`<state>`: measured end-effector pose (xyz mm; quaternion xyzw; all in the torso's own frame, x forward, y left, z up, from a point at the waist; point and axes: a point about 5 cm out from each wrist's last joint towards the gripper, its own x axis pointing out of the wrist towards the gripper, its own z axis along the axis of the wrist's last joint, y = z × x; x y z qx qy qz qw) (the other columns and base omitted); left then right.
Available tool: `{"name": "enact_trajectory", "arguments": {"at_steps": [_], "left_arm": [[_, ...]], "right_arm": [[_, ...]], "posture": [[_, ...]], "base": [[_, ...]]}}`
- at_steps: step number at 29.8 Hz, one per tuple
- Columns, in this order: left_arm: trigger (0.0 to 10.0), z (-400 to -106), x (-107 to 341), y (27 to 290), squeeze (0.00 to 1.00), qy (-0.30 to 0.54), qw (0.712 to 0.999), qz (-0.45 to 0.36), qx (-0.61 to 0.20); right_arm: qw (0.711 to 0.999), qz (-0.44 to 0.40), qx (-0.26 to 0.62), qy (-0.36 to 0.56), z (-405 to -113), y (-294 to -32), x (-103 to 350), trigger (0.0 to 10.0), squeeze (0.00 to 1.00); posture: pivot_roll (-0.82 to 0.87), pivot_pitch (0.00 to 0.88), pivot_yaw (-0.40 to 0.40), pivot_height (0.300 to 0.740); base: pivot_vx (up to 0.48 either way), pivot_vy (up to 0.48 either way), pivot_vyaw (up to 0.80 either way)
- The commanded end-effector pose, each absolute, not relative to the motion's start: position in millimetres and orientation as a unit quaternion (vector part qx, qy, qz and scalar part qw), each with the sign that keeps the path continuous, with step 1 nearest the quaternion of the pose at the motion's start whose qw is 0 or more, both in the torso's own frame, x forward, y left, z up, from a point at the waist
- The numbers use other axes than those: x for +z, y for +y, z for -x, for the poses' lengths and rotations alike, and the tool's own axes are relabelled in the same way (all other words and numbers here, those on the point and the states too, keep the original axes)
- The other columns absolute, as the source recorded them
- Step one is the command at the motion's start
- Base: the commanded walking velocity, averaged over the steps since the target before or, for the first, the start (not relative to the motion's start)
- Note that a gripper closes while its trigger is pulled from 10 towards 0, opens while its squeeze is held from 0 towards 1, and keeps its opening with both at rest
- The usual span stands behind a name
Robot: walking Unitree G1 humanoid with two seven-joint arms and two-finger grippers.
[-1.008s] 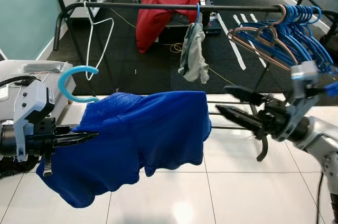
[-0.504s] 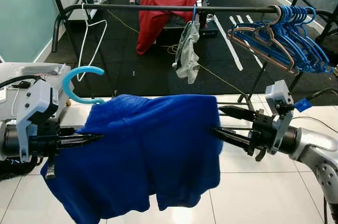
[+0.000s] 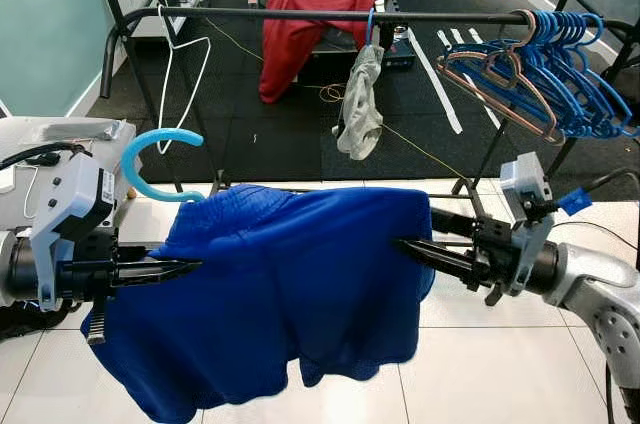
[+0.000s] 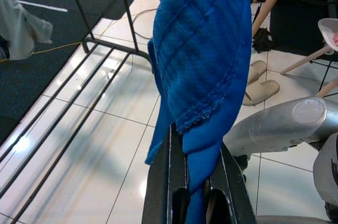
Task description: Hang hanger
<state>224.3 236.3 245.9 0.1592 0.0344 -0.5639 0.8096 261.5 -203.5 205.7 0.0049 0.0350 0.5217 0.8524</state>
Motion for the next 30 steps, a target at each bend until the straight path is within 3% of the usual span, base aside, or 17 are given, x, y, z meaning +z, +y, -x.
{"name": "enact_trajectory", "arguments": {"at_steps": [1, 11, 15, 18, 21, 22, 30], "left_arm": [[10.0, -223.9, 250.5, 236.9, 0.00, 0.035, 0.808, -0.169, -0.564], [10.0, -225.9, 248.0, 239.8, 0.00, 0.041, 0.812, -0.174, -0.556], [10.0, -228.0, 242.5, 245.9, 0.00, 0.065, 0.816, -0.194, -0.540], [10.0, -230.2, 227.6, 256.9, 0.00, 0.128, 0.813, -0.247, -0.512], [10.0, -230.3, 224.6, 258.9, 0.00, 0.137, 0.812, -0.255, -0.507], [10.0, -234.2, 218.9, 263.3, 0.00, 0.154, 0.822, -0.270, -0.478], [10.0, -250.1, 213.3, 267.7, 0.00, 0.166, 0.852, -0.291, -0.403]], "right_arm": [[0.851, -0.007, 0.525, 0.032, -260.8, -202.3, 206.1, 0.0, 0.00], [0.875, 0.016, 0.483, 0.029, -270.2, -208.4, 203.5, 0.0, 0.00], [0.906, 0.044, 0.421, 0.011, -285.4, -217.2, 206.9, 0.0, 0.00], [0.939, 0.088, 0.334, -0.003, -303.2, -230.6, 211.2, 0.0, 0.00], [0.943, 0.097, 0.317, -0.007, -306.2, -233.0, 212.5, 0.0, 0.00], [0.955, 0.117, 0.271, -0.026, -314.0, -239.2, 220.6, 0.0, 0.00], [0.962, 0.137, 0.233, -0.046, -320.5, -241.8, 228.8, 0.0, 0.00]], "posture": [[-0.07, 0.085, 0.023, 0.740], [-0.07, 0.085, 0.025, 0.740], [-0.06, 0.083, 0.025, 0.740], [-0.06, 0.081, 0.026, 0.740], [-0.06, 0.081, 0.025, 0.740], [-0.06, 0.078, 0.024, 0.740], [-0.06, 0.076, 0.022, 0.740]], "base": [[0.000, 0.000, 0.00], [0.000, 0.000, 0.00], [0.000, 0.000, 0.00], [0.000, 0.000, 0.00], [0.000, 0.000, 0.00], [0.000, 0.000, 0.00], [0.000, 0.000, 0.00]]}}
